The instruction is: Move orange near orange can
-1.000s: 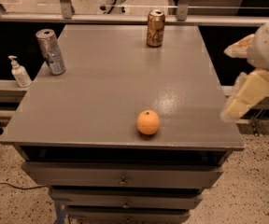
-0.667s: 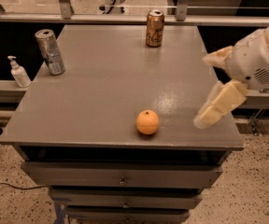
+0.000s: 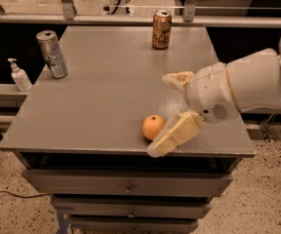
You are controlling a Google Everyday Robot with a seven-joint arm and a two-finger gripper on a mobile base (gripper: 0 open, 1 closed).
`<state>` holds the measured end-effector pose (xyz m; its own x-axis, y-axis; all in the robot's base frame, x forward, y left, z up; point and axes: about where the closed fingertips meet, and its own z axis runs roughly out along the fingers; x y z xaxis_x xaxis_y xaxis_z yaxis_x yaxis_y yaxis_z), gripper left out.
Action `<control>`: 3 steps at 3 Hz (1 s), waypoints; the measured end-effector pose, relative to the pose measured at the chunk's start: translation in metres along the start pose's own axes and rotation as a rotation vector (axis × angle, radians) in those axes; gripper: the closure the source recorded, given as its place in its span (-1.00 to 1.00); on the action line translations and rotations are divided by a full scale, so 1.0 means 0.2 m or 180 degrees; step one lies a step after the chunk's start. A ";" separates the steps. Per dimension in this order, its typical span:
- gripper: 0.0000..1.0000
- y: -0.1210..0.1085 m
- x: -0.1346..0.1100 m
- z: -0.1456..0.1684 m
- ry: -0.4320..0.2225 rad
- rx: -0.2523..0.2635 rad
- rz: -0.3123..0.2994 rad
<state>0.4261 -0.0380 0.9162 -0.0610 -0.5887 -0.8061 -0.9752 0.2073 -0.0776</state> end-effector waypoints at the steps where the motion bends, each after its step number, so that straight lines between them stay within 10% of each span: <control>1: -1.00 0.05 0.01 0.16 -0.0129 -0.0024 -0.0077; 3: -1.00 -0.01 0.12 0.31 -0.0149 0.0039 -0.0095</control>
Offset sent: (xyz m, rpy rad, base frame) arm 0.0230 0.0366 -0.0708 0.0480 -0.0502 0.0024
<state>0.4407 -0.0043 0.8598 -0.0216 -0.5575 -0.8299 -0.9738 0.1998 -0.1089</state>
